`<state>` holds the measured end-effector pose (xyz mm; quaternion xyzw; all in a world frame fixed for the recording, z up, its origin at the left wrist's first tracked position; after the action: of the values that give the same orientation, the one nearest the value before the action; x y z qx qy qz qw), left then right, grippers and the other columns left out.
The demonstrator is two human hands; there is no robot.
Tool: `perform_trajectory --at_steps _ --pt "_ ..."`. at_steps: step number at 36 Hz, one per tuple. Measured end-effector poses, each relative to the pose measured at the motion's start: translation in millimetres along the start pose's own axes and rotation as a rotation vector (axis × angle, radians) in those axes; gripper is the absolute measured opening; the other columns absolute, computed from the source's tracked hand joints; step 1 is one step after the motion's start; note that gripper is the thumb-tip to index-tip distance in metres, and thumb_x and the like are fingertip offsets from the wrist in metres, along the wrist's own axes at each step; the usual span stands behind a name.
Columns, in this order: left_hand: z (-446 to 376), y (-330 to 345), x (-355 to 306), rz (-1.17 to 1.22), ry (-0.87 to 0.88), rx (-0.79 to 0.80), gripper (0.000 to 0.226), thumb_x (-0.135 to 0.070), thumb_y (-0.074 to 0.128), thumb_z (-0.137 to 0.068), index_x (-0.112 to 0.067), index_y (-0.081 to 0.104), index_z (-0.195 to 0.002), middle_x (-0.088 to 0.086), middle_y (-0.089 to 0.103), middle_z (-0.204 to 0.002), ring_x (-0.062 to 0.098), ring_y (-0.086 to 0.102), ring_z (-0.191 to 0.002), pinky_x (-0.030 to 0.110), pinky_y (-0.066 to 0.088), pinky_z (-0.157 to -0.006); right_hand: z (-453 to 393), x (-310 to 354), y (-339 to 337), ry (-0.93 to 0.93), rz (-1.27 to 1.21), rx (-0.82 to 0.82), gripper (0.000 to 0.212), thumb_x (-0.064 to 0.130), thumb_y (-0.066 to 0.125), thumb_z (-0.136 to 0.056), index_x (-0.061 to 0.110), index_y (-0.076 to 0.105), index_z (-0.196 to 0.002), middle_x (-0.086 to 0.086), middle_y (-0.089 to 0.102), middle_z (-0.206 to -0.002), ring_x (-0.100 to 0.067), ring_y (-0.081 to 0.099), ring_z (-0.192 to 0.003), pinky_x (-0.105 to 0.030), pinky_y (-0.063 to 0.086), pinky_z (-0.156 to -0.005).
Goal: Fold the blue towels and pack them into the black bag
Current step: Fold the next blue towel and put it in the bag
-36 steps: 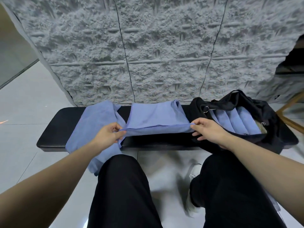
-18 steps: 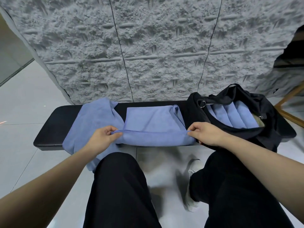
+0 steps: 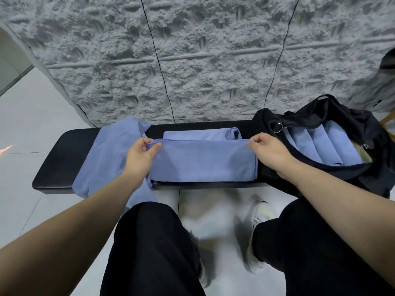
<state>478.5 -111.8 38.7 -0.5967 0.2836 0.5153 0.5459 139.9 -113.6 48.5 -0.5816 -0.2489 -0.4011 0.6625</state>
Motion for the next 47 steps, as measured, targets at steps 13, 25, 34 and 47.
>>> perform_trajectory --at_steps 13,25,34,47 --pt "-78 39 6 -0.042 0.004 -0.074 0.025 -0.029 0.066 -0.094 -0.025 0.049 -0.075 -0.004 0.040 -0.066 0.008 0.037 -0.059 0.022 0.035 -0.056 -69 3 27 0.074 -0.152 -0.137 0.012 0.029 0.048 -0.101 0.020 0.054 -0.097 0.007 0.051 -0.078 -0.007 0.044 -0.066 -0.023 0.036 -0.060" --pt "-104 57 22 -0.208 0.033 -0.034 0.008 -0.019 0.061 -0.096 -0.016 0.057 -0.091 -0.005 0.054 -0.074 0.008 0.048 -0.066 0.011 0.038 -0.053 -91 -3 40 0.017 -0.110 -0.076 0.011 0.024 0.050 -0.100 0.016 0.058 -0.101 0.007 0.054 -0.080 -0.005 0.047 -0.067 -0.020 0.038 -0.060" --pt "-88 74 3 -0.407 0.172 -0.178 0.026 -0.011 0.058 -0.086 -0.020 0.062 -0.110 0.007 0.054 -0.123 0.025 0.054 -0.107 0.041 0.042 -0.102 -85 -1 40 0.005 -0.066 -0.075 0.015 0.031 0.057 -0.096 0.018 0.064 -0.095 0.005 0.062 -0.079 -0.010 0.054 -0.069 -0.025 0.042 -0.059" --pt "-10 167 -36 0.371 -0.379 0.381 0.025 -0.041 0.059 -0.096 -0.018 0.052 -0.102 0.009 0.065 -0.102 0.023 0.067 -0.083 0.037 0.058 -0.079 -73 7 48 -0.096 -0.124 -0.070 0.013 0.032 0.063 -0.094 0.027 0.066 -0.081 0.011 0.066 -0.074 -0.006 0.059 -0.070 -0.023 0.045 -0.067"
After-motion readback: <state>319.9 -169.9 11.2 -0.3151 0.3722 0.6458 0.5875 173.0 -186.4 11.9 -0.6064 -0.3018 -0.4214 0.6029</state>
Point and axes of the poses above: each hand's wrist, its own z-axis away from the middle knuckle, its own y-axis out of the palm, x = y × z, the point moved 2 cm from there along -z, towards the middle knuckle
